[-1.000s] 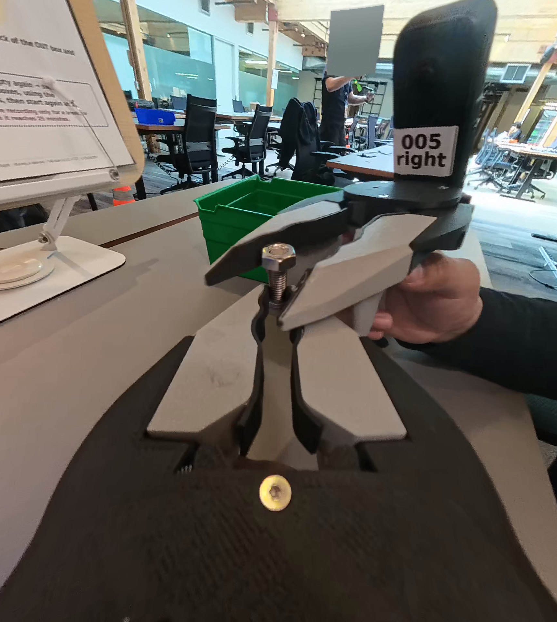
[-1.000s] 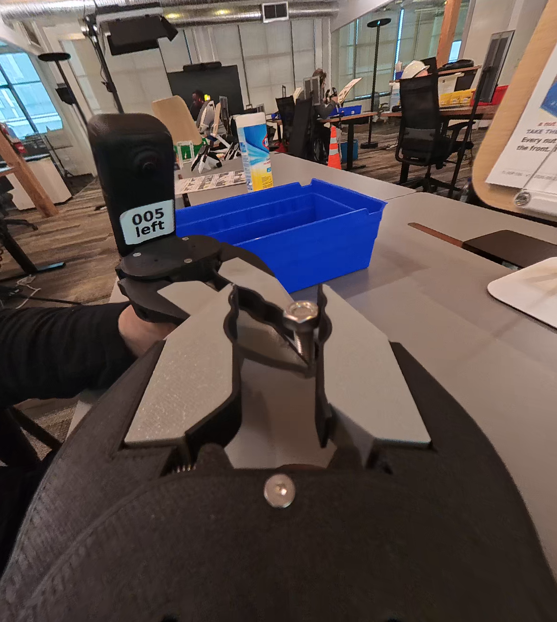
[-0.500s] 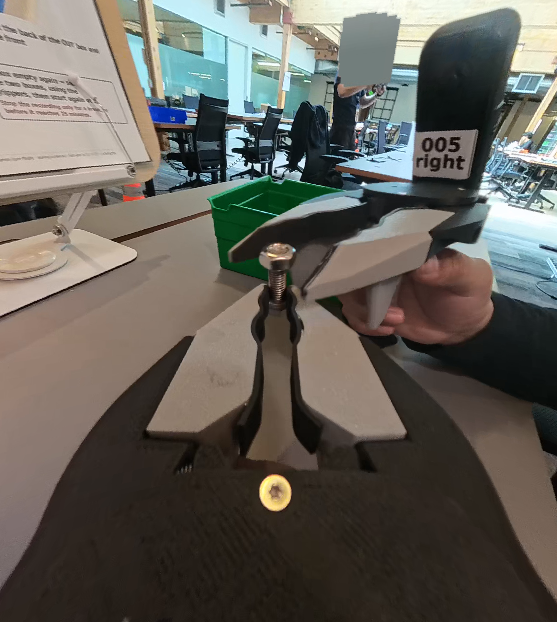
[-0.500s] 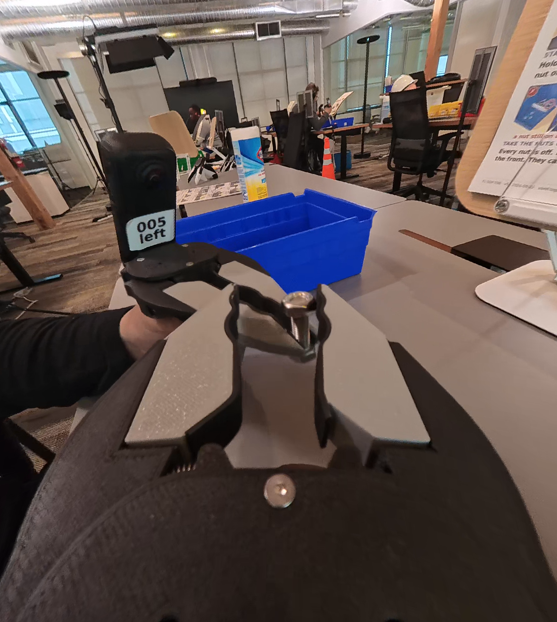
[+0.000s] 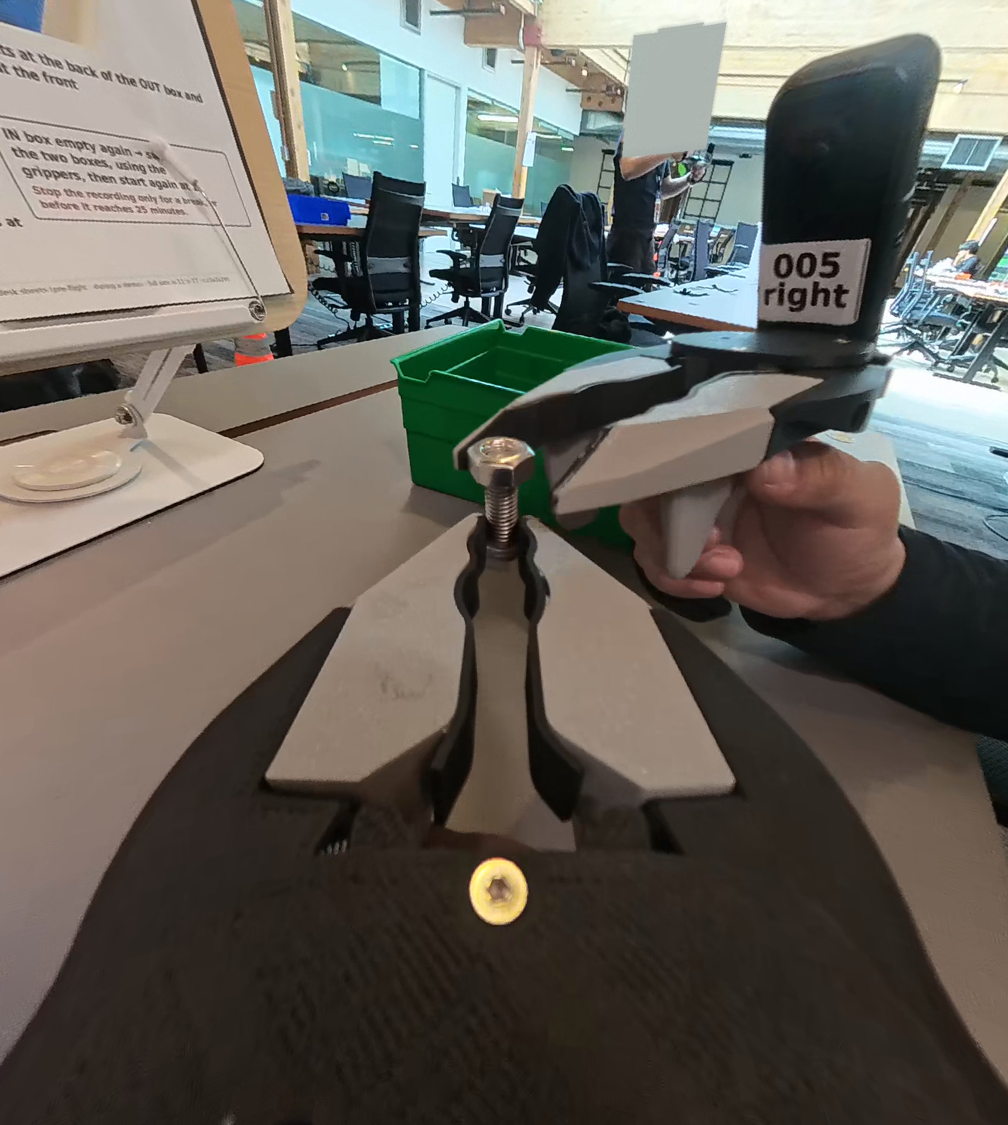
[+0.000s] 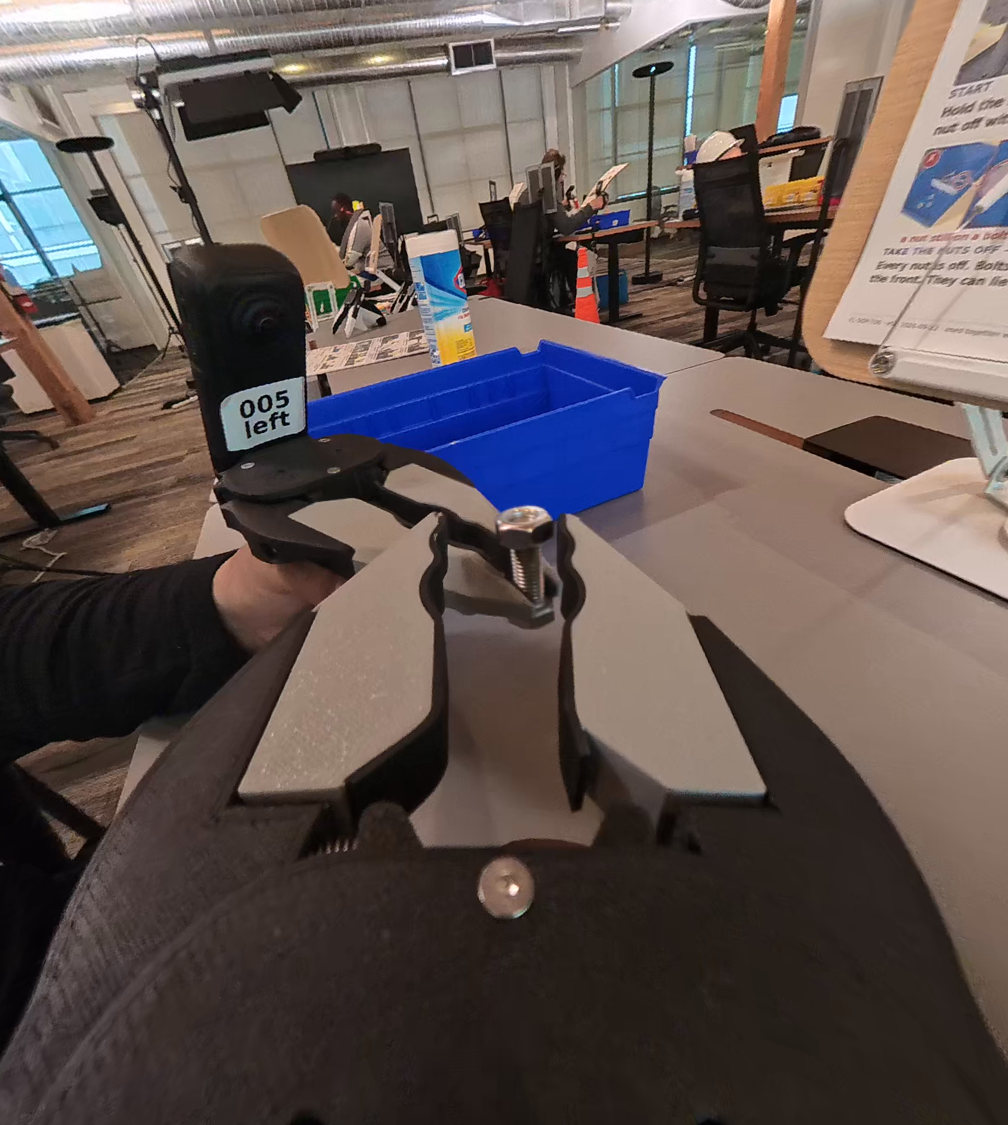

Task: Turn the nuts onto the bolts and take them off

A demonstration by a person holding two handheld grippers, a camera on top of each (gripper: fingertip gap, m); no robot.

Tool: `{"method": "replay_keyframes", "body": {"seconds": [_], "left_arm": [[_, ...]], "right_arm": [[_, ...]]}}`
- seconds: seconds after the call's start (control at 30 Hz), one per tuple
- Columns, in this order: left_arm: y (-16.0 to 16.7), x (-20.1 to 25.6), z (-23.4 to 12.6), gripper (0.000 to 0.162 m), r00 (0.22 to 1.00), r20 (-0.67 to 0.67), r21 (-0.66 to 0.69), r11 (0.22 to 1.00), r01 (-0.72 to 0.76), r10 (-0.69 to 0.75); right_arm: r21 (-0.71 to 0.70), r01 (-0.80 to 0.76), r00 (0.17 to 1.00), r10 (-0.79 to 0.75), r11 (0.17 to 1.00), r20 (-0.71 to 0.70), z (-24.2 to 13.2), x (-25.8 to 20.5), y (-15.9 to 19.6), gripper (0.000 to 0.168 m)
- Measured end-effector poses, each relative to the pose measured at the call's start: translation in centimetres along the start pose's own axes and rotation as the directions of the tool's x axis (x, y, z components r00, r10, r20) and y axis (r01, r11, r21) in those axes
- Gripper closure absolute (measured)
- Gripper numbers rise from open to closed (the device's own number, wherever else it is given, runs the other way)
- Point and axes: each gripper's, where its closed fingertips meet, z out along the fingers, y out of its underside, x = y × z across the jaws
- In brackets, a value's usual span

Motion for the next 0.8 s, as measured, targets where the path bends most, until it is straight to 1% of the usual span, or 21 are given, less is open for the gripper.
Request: {"method": "replay_keyframes", "body": {"seconds": [0.13, 0.2, 0.3, 0.57, 0.73, 0.8], "left_arm": [[0.5, 1.1, 0.5, 0.156, 0.999, -0.032, -0.018, 1.000, -0.019, 0.018], [0.8, 1.4, 0.7, 0.155, 0.999, -0.032, -0.031, 0.999, -0.038, 0.037], [0.6, 1.2, 0.6, 0.155, 0.999, -0.029, -0.025, 0.999, -0.029, 0.028], [-0.1, -0.1, 0.0, 0.155, 1.000, 0.011, 0.003, 1.000, 0.003, -0.003], [0.2, 0.4, 0.2, 0.155, 1.000, -0.003, -0.011, 1.000, -0.008, 0.008], [0.2, 0.6, 0.2, 0.155, 1.000, -0.011, -0.012, 1.000, -0.008, 0.008]], "right_arm": [[-0.008, -0.018, 0.999, 0.018, 1.000, 0.038, 1.2, -1.1, 0.7, 0.121], [-0.023, -0.023, 0.999, 0.024, 0.999, 0.041, 1.6, -1.2, 1.1, 0.118], [-0.025, 0.000, 1.000, 0.001, 1.000, 0.022, 1.2, -0.9, 0.9, 0.126], [0.023, -0.005, 1.000, 0.005, 1.000, -0.008, -0.3, 0.2, -0.4, 0.131], [-0.021, 0.051, 0.999, -0.051, 0.998, -0.015, 0.2, -0.2, 0.3, 0.136], [-0.026, 0.068, 0.998, -0.069, 0.997, -0.012, 0.4, -0.5, 0.4, 0.132]]}}
